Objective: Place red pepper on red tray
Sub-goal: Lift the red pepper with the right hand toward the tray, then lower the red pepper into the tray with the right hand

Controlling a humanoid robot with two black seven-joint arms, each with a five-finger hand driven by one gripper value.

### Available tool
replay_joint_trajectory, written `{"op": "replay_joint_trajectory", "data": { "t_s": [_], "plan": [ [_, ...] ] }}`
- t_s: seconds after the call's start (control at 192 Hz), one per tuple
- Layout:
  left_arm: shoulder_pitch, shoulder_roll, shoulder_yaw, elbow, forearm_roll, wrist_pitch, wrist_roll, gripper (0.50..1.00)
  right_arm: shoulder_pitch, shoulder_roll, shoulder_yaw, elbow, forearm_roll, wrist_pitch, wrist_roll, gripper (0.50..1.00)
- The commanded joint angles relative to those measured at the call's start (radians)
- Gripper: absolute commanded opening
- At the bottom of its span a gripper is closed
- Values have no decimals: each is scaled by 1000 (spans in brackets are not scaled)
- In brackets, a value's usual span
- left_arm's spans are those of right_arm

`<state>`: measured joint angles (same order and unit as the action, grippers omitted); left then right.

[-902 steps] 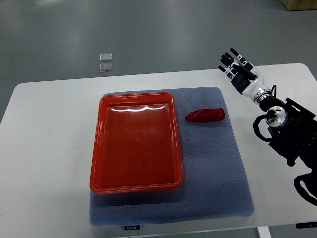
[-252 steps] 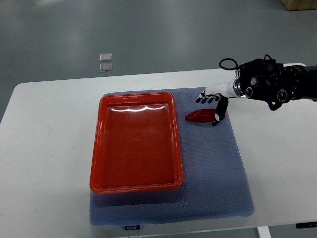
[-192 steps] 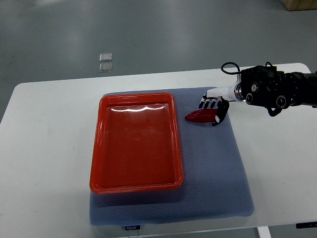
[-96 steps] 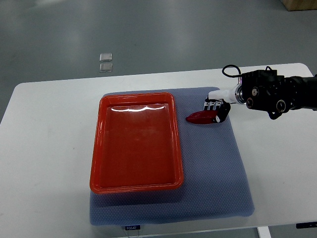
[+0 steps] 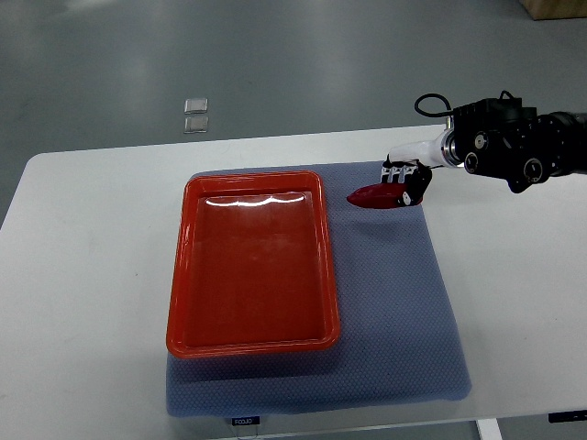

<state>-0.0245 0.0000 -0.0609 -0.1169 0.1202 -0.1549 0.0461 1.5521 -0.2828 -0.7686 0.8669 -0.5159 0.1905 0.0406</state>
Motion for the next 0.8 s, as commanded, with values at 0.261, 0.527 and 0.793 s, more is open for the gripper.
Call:
{"op": "replay_joint_trajectory", "data": {
  "t_s": [0.261, 0.527, 0.793],
  "plan": [
    [0, 0, 0, 0, -1, 0, 0, 1000, 217, -6, 15, 12, 1, 130, -1, 500],
    [0, 0, 0, 0, -1, 0, 0, 1000, 252, 112, 17, 12, 7, 133, -4, 500],
    [0, 0, 1, -1, -1, 0, 0, 1000, 230, 269, 75, -2, 11, 113, -11, 500]
  ]
}}
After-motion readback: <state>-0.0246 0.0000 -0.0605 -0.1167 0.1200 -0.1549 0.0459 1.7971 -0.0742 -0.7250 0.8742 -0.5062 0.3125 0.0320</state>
